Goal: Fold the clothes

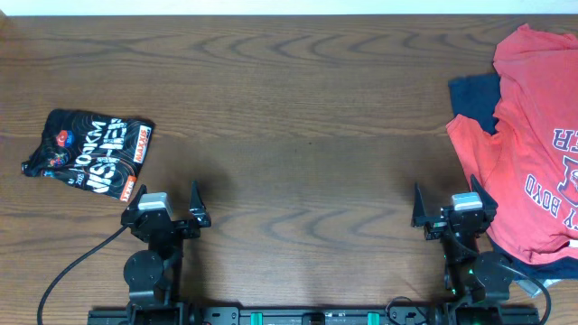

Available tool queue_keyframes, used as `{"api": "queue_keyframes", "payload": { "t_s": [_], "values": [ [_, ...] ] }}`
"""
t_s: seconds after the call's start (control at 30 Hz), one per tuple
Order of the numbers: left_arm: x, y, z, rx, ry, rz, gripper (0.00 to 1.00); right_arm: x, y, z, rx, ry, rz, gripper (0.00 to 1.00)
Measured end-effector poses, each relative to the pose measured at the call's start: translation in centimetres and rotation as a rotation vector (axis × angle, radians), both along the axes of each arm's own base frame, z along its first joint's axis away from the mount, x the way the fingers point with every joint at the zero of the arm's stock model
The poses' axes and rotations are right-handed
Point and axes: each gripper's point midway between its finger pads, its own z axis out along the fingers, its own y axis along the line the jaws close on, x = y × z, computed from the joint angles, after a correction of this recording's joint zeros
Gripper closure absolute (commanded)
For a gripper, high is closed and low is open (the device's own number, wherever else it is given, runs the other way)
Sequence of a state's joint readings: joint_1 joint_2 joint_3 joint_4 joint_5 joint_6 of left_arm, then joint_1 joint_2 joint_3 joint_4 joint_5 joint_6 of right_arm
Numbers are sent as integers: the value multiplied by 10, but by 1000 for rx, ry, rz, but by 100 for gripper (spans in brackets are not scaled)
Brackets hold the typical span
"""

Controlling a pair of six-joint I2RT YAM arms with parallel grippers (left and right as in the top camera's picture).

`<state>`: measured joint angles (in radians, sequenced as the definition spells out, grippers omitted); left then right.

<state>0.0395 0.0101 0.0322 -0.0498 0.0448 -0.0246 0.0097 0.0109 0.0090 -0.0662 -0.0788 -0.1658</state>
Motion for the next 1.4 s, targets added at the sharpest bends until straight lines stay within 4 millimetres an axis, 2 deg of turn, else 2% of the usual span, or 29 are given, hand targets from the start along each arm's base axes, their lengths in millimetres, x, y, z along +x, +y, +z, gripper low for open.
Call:
{"api": "queue_keyframes", "payload": {
  "t_s": [0.83,1.17,1.4],
  "values": [
    [0,0,0,0,0,0,2,0,0,-1,0,6,-1,1],
    [0,0,-1,-1,6,0,2,3,-1,-16,-1,70,-5,1],
    [2,0,-14,-3,63,0,2,4,-2,-31,0,134,-14,1]
  ]
}}
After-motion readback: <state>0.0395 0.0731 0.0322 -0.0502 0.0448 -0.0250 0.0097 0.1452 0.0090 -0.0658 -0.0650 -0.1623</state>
